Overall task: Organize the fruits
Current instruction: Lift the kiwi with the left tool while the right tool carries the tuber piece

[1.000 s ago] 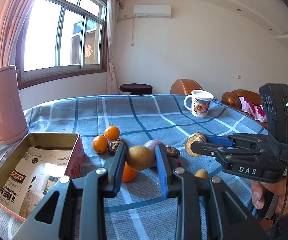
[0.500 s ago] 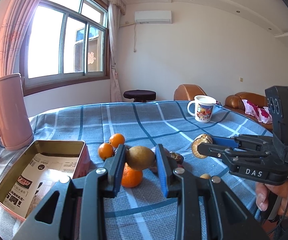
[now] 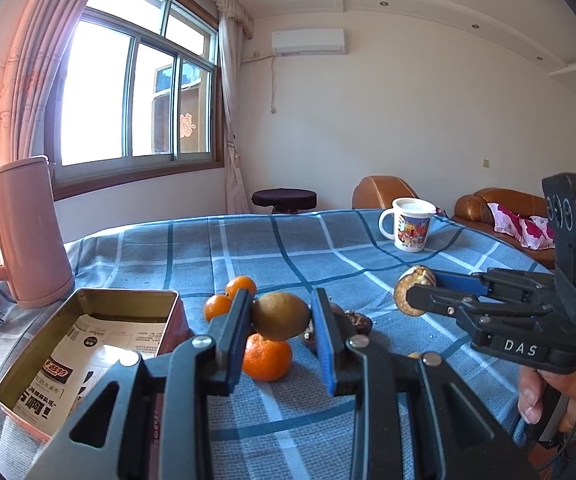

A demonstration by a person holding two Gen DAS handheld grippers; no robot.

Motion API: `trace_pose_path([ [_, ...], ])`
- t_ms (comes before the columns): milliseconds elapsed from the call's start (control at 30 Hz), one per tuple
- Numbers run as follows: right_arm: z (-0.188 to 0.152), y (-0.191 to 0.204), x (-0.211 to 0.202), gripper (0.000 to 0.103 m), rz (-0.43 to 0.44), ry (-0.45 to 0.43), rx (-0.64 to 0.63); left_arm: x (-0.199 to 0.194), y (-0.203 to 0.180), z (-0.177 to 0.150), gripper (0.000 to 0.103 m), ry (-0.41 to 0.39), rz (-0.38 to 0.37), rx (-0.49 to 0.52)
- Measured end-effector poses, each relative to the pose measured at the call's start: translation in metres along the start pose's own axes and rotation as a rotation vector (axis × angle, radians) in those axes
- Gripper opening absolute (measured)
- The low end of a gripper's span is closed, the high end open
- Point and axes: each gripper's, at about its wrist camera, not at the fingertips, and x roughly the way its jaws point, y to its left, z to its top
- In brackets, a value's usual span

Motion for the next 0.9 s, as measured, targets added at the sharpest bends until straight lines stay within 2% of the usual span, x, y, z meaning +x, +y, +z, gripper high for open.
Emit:
trace_pose_path([
  [900, -0.002, 0.008, -0.021, 0.033, -0.008, -0.107, -0.036, -0.011, -0.004, 0.005, 0.032, -0.058, 0.044, 0.032],
])
